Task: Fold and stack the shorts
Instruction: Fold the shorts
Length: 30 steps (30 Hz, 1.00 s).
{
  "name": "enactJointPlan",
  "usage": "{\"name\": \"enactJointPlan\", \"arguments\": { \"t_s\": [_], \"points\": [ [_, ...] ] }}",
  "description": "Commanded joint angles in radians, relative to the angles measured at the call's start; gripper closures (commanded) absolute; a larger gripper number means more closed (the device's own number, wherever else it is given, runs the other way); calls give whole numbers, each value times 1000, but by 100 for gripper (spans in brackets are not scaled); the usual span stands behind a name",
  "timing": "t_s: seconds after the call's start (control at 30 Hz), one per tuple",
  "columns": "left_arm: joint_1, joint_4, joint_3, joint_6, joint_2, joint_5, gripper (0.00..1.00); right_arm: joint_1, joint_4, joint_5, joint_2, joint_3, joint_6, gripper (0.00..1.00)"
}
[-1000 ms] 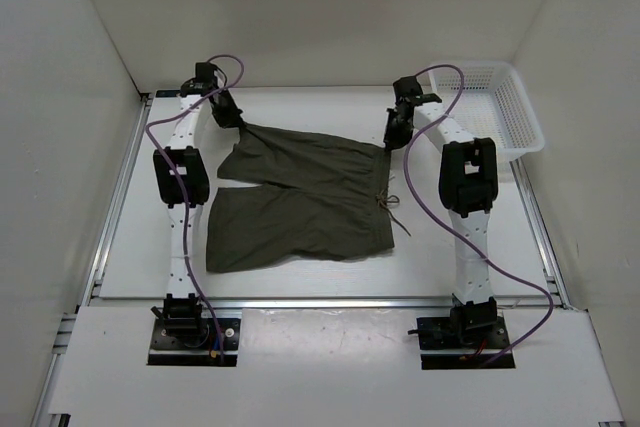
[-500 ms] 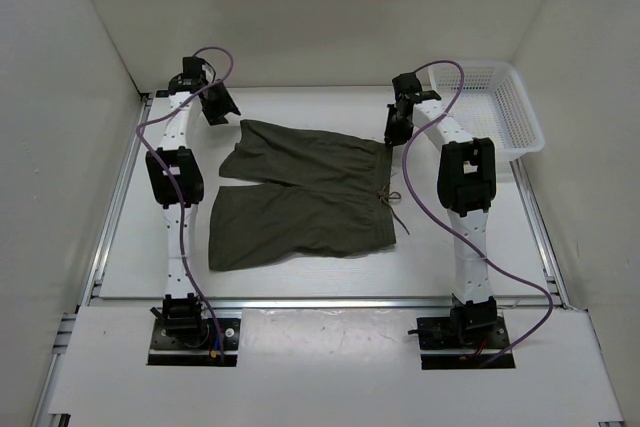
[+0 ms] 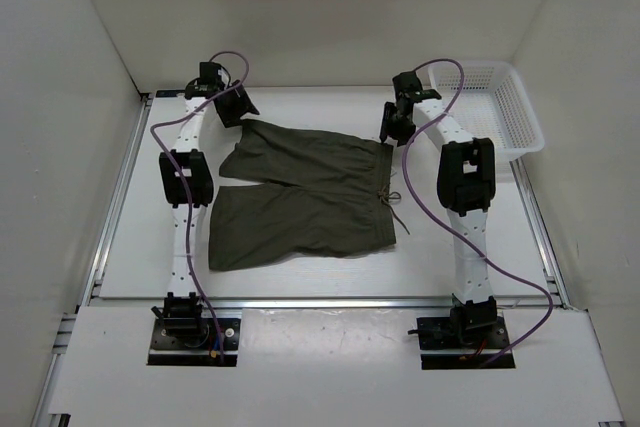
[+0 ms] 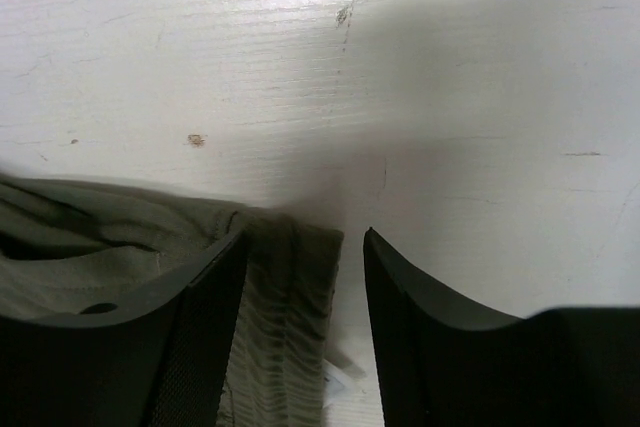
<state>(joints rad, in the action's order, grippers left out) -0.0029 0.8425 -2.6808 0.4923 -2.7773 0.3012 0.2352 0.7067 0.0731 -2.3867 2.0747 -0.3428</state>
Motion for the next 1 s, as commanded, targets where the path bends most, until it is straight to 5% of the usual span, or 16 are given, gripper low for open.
{"name": "enactJointPlan", "arguments": {
  "t_s": [0.0, 0.13, 0.2, 0.23, 0.27, 0.33, 0.97],
  "points": [
    [-8, -10, -30, 5, -1, 18, 29, -7, 8, -18, -29, 41, 18, 44],
    [-8, -19, -30, 5, -10, 18, 40, -7, 8, -55, -61, 41, 18, 51],
    [-8, -19, -30, 5, -10, 27, 58, -7, 8, -64, -62, 41, 8, 70],
    [-8, -19, -30, 5, -10, 27, 81, -7, 8, -64, -62, 41, 8, 77],
    [-8, -19, -30, -4, -10, 18, 90, -7, 8, -53, -62, 41, -2, 90],
    [-8, -19, -21, -4, 13, 3, 90, -7, -1, -26, -62, 41, -2, 100],
    [20, -19, -34, -23, 249, -65, 90, -25, -10, 54, 70, 188, 25, 100]
  ]
}}
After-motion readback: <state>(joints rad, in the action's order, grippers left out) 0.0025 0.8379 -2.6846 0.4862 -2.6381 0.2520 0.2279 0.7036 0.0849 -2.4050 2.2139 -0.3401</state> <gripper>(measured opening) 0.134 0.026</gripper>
